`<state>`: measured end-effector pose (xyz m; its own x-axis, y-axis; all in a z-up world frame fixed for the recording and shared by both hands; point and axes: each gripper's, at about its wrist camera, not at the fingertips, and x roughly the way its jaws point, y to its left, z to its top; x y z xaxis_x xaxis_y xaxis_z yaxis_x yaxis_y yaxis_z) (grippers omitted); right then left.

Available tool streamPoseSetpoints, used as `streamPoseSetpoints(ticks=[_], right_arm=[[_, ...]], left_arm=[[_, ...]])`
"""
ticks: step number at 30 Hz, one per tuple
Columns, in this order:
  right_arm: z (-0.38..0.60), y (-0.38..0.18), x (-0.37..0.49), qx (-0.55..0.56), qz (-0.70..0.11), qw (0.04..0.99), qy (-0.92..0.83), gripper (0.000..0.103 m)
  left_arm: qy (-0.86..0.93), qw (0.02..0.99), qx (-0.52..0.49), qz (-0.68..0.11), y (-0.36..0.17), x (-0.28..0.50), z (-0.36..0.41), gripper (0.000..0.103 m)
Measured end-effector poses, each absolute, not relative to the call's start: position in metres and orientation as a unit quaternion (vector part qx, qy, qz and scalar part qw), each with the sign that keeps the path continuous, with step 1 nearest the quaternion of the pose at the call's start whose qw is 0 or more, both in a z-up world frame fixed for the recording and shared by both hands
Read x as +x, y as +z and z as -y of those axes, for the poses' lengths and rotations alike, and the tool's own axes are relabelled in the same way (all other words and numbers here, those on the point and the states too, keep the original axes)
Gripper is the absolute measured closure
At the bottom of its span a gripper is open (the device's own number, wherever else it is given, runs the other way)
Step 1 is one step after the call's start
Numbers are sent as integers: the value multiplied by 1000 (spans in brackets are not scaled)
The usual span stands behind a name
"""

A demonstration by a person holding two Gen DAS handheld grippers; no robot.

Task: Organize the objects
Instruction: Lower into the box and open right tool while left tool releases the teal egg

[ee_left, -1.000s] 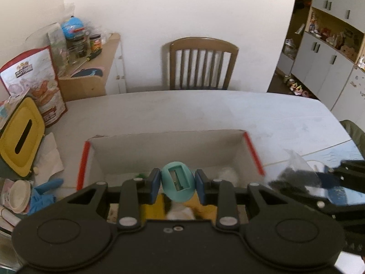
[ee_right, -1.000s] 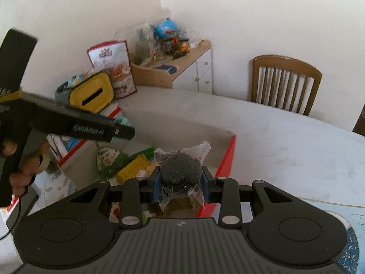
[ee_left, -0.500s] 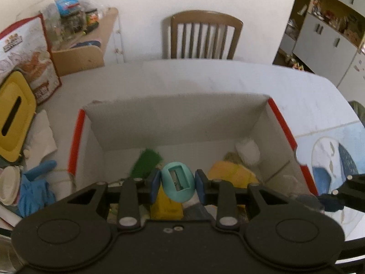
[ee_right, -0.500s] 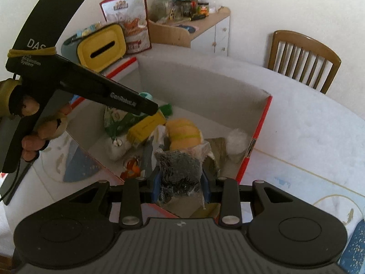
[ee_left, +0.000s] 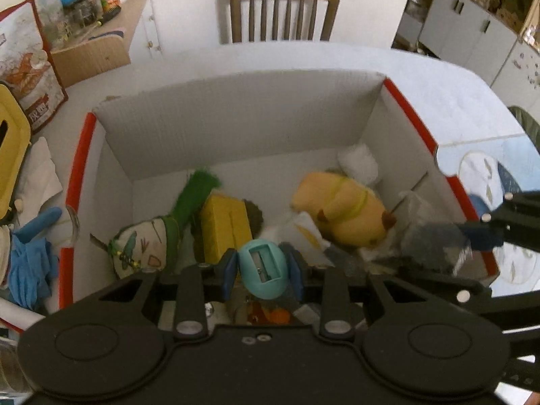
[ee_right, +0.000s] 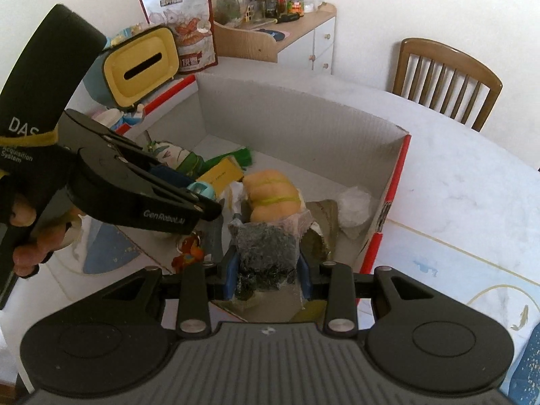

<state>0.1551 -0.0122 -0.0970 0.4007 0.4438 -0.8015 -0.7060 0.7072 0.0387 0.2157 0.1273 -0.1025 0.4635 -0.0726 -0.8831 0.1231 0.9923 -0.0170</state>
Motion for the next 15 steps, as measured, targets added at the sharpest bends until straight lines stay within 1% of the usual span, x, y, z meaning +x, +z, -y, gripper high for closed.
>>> streamPoseSetpoints(ticks=[4,6,7,9,10,11,15], right_arm=[[12,-99,155,-154,-422,822,349,68],[12,-99,155,-150,-422,823,349,66],[13,-99,155,-148,-421,824,349,64],[13,-98,154,-149,-419,824,351,49],[14,-98,152,-151,-416,825,350,46],[15,-97,151,-152,-413,827,349,44],[20,-94,150,-145,-410,831,347,44]], left_arm=[[-65,850,30,-522,-106,215,-125,72],[-68,848,29,-525,-107,215,-124,72],[-69,847,28,-527,-108,215,-124,72],[-70,844,25,-531,-110,215,-124,72],[-70,844,24,-532,-111,215,-124,72],[-70,843,23,-532,-111,214,-124,72],[-73,844,19,-531,-110,212,-123,69]])
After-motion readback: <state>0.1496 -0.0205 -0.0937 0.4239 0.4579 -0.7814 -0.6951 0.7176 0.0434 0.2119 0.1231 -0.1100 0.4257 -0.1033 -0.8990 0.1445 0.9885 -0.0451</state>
